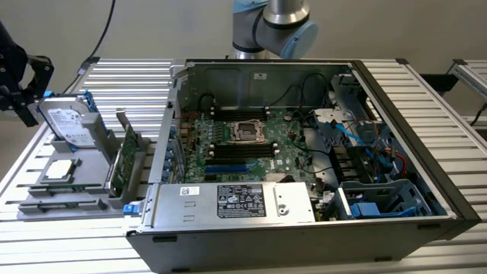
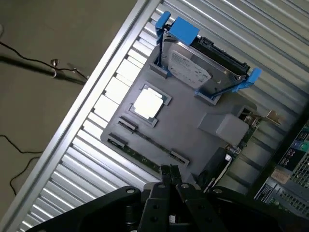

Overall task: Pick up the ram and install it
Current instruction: 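Pick up the ram and move it above insertion slot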

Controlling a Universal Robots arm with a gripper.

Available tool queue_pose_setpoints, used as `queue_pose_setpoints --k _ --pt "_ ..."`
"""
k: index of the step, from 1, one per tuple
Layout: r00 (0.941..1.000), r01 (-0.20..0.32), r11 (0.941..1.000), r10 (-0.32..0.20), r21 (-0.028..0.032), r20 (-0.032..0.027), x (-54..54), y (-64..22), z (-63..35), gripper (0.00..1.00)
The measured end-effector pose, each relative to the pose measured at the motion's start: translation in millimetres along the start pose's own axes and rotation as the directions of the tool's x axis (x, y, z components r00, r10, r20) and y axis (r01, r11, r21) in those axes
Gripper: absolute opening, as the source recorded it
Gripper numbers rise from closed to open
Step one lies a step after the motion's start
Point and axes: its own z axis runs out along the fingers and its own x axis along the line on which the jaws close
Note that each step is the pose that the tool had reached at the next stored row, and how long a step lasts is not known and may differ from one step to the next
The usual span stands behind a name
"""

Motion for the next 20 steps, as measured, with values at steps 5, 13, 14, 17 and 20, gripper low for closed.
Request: queue_pose_setpoints --k 5,13,14,17,20 --pt "0.9959 0.091 0.9959 -0.091 0.0022 -0.0040 0.0 0.0 0.0 0.11" --pt "0.9744 0.225 0.9744 -0.225 -0.0005 -0.0051 0.1 0.2 0.3 0.11" --pt "0.9712 0.238 0.9712 -0.238 -0.0010 -0.0048 0.3 0.3 0.3 0.11" --pt "0.9593 0.282 0.9593 -0.282 -0.0007 -0.0066 0.4 0.2 0.4 0.11" --pt "0.9430 0.333 0.9430 -0.333 0.0001 -0.0093 0.3 0.2 0.3 0.11"
